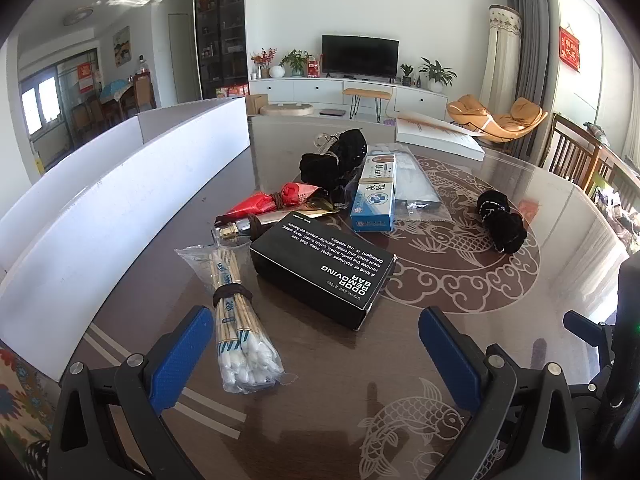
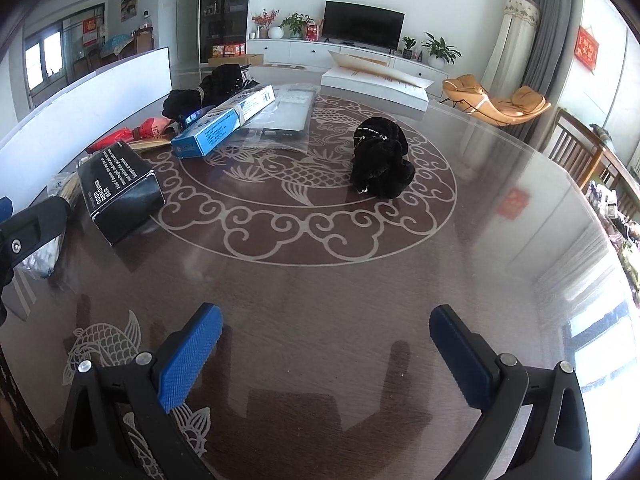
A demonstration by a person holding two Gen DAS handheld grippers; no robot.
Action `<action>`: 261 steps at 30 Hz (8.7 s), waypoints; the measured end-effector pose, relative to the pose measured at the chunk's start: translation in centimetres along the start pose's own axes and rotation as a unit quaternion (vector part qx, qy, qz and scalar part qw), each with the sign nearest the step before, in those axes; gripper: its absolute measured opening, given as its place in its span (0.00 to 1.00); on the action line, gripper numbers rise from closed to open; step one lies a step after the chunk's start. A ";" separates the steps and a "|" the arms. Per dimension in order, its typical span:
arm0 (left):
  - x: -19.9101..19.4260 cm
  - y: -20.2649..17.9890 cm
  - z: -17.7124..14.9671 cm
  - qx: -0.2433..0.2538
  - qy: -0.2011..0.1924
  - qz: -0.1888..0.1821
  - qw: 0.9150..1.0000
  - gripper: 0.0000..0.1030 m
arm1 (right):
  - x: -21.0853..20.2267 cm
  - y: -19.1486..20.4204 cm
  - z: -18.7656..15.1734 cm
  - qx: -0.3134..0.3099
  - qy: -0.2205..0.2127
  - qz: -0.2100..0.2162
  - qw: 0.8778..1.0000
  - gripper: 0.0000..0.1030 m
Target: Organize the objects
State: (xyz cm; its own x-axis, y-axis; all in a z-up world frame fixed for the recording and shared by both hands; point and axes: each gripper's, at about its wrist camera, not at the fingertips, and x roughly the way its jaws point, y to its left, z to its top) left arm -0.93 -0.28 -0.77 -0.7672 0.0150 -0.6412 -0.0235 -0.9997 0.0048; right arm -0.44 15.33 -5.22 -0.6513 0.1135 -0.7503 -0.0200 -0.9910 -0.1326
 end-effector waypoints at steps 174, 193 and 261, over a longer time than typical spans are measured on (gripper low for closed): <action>9.1 9.4 1.3 -0.027 0.240 0.019 0.970 1.00 | 1.0 -1.3 0.9 -0.019 0.045 0.130 0.990 0.97; -2.7 15.4 7.0 -0.073 0.079 -0.099 0.989 0.27 | -6.6 3.0 10.4 -0.123 0.042 0.185 0.974 0.38; 5.4 6.5 -1.0 -0.053 0.173 -0.050 0.982 0.98 | 2.1 -1.5 1.2 0.022 0.043 0.057 0.997 1.00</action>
State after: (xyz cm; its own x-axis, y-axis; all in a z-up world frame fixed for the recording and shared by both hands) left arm -4.56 -6.68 -4.96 -0.5008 0.1248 -0.8565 -0.0073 -0.9901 -0.1400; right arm -2.68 17.01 -5.86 -0.5838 0.0036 -0.8119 0.0165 -0.9997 -0.0162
